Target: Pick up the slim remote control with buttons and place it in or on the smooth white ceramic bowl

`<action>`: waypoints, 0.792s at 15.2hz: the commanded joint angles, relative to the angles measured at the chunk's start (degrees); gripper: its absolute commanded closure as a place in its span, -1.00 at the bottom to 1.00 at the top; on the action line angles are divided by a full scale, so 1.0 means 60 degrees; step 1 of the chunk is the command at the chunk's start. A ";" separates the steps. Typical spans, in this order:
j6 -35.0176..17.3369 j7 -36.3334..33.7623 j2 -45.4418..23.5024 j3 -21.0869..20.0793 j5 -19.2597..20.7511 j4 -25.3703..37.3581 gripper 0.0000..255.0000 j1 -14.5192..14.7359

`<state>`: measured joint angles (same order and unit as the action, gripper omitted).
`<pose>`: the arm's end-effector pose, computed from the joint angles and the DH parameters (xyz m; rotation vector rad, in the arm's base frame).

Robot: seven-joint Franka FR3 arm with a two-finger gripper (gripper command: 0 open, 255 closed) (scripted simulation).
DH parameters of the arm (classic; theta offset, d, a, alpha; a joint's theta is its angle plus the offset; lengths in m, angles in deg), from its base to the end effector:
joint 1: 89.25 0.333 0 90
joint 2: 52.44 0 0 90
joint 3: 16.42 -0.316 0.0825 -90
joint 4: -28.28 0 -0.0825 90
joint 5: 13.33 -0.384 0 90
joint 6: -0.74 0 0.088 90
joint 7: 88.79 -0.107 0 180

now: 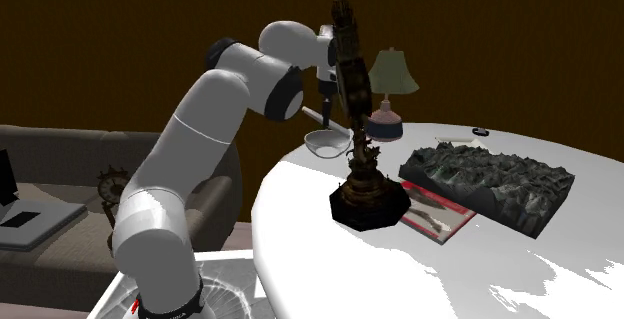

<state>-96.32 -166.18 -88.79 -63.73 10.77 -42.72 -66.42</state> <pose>0.4062 0.5746 0.4763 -3.1134 0.2827 0.0471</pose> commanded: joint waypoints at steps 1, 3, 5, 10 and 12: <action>0.0968 -0.0024 -0.1371 0.0454 0.0610 0.2468 1.00 0.1417; 0.0675 -0.0066 -0.1328 0.0471 0.0581 0.2100 1.00 0.1300; 0.0401 -0.0112 -0.1311 0.0465 0.0583 0.1770 1.00 0.1188; -0.0232 -0.0217 -0.1330 0.0476 0.0626 0.1068 1.00 0.0973; -0.0469 -0.0257 -0.1357 0.0490 0.0654 0.0829 1.00 0.0908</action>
<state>-98.15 -167.54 -96.81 -61.03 14.49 -36.71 -60.49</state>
